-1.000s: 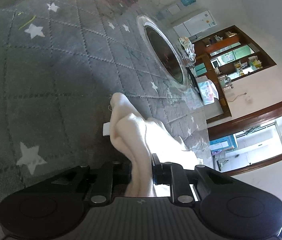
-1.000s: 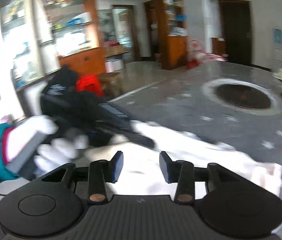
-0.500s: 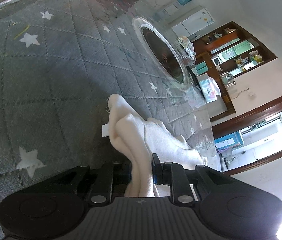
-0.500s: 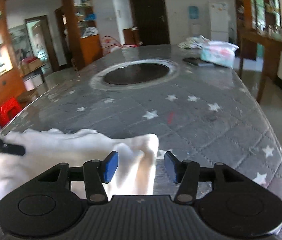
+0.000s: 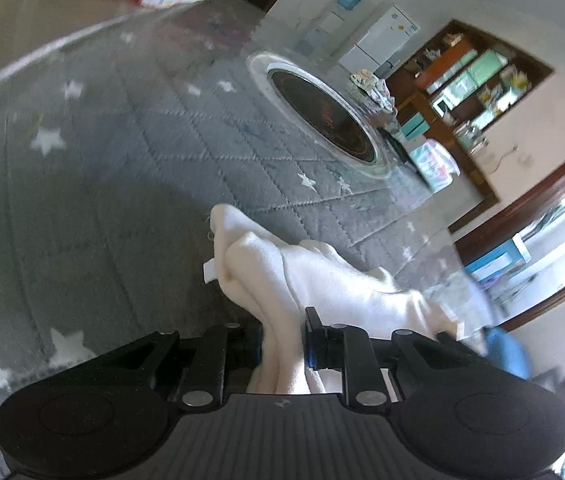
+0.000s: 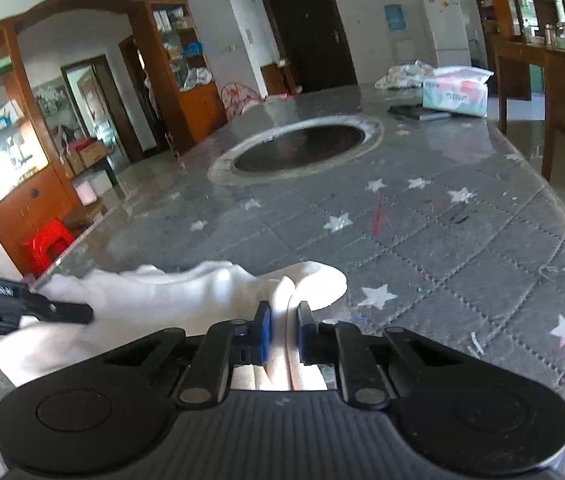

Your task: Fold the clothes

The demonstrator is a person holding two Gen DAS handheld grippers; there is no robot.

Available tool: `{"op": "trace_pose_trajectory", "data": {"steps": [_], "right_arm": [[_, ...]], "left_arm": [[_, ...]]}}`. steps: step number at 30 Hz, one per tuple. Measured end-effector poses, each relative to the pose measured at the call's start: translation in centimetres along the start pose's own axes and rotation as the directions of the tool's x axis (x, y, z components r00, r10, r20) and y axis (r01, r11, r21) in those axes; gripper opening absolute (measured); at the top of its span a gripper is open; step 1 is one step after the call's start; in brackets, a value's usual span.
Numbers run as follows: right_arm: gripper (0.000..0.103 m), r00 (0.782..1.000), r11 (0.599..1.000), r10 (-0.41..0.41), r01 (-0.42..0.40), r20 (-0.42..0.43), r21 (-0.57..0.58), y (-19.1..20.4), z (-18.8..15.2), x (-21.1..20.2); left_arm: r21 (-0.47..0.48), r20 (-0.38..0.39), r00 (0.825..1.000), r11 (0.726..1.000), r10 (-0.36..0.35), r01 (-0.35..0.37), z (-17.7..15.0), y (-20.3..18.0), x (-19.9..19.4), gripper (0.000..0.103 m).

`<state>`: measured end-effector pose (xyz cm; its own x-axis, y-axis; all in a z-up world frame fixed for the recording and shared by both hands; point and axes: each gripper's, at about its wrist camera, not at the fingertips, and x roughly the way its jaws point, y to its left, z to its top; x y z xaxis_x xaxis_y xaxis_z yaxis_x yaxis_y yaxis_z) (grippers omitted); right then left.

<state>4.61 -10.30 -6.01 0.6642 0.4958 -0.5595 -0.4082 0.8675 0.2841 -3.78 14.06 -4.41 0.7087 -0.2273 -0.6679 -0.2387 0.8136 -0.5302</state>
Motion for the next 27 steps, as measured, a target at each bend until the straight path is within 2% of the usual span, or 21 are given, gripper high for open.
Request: {"op": "trace_pose_trajectory", "data": {"steps": [5,13,27], "right_arm": [[0.011,0.998,1.0,-0.001,0.0,0.055,0.012,0.9,-0.1,-1.7],[0.011,0.994,0.999,-0.006,0.001,0.114,0.039,1.9,-0.2,-3.5],[0.011,0.983,0.999,0.006,-0.015,0.181,0.051,3.0,-0.3,-5.8]], "left_arm": [[0.116,0.02,0.997,0.99,0.078,-0.08,-0.7,-2.0,-0.1,0.022],[0.222,0.063,0.987,0.962,0.147,-0.158,-1.4,-3.7,-0.3,0.022],[0.279,0.119,0.983,0.946,0.137,-0.166,-1.9,-5.7,-2.3,0.021]]}}
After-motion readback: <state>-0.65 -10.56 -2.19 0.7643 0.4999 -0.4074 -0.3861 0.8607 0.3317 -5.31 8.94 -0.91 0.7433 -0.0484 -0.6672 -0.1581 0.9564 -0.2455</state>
